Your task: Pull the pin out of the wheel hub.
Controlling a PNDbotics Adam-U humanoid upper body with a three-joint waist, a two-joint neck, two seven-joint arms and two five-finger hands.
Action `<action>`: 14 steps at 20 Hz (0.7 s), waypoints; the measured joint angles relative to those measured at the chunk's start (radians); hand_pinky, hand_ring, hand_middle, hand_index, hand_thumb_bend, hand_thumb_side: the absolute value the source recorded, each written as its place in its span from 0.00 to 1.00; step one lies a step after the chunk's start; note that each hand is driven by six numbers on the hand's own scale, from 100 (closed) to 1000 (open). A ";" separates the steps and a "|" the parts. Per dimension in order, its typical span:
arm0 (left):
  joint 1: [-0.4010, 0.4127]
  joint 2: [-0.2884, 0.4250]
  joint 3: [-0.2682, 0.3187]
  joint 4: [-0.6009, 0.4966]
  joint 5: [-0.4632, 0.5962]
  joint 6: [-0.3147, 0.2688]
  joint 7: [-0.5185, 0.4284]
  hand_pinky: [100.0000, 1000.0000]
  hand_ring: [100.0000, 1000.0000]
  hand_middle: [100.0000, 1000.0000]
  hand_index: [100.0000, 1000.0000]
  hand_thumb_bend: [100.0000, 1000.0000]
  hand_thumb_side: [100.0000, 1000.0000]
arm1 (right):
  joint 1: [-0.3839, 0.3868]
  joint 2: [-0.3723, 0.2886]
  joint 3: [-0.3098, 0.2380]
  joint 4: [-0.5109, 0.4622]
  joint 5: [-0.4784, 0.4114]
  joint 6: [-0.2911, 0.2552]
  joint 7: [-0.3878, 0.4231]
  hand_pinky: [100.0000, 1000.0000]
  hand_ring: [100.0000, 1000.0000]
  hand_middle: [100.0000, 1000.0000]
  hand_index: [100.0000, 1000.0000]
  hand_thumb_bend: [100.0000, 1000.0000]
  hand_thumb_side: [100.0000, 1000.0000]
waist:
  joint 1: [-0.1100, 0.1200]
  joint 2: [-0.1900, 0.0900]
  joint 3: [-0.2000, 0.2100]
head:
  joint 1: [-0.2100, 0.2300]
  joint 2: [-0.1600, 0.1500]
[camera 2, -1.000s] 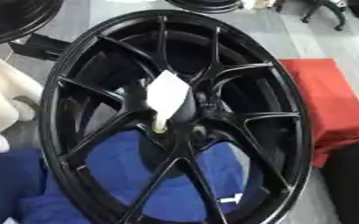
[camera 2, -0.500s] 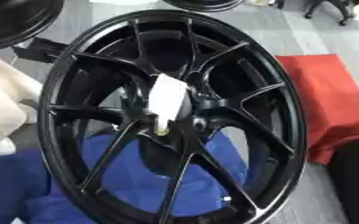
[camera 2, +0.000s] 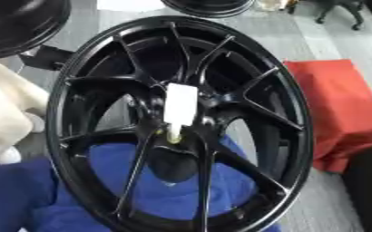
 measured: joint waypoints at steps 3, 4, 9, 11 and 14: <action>0.000 0.000 0.000 0.000 0.003 -0.001 0.002 0.82 0.78 0.76 0.83 0.47 0.58 | 0.000 0.005 -0.005 0.001 -0.018 0.012 -0.006 0.85 0.88 0.87 0.90 0.18 0.42 | 0.000 -0.001 -0.002 | 0.000 0.000; 0.000 0.000 0.000 0.000 0.004 -0.001 0.002 0.82 0.78 0.76 0.83 0.47 0.58 | -0.001 0.007 -0.005 0.001 -0.027 0.016 -0.015 0.85 0.87 0.85 0.90 0.17 0.42 | 0.000 -0.002 -0.002 | 0.000 0.000; 0.001 0.000 0.002 0.000 0.004 -0.001 0.003 0.82 0.78 0.76 0.83 0.47 0.58 | -0.017 0.017 -0.004 -0.038 -0.108 0.025 -0.096 0.80 0.76 0.73 0.81 0.03 0.49 | 0.001 -0.008 -0.001 | -0.001 0.001; 0.001 0.000 0.003 0.000 0.006 -0.002 0.003 0.82 0.78 0.76 0.83 0.47 0.58 | -0.028 0.021 0.003 -0.078 -0.176 0.023 -0.140 0.80 0.74 0.72 0.79 0.00 0.52 | 0.002 -0.009 0.000 | -0.001 0.001; 0.000 0.000 0.003 0.000 0.009 -0.002 0.003 0.82 0.78 0.76 0.83 0.47 0.58 | -0.048 0.030 0.026 -0.157 -0.321 0.015 -0.219 0.80 0.73 0.71 0.78 0.00 0.55 | 0.005 -0.014 0.003 | -0.002 0.001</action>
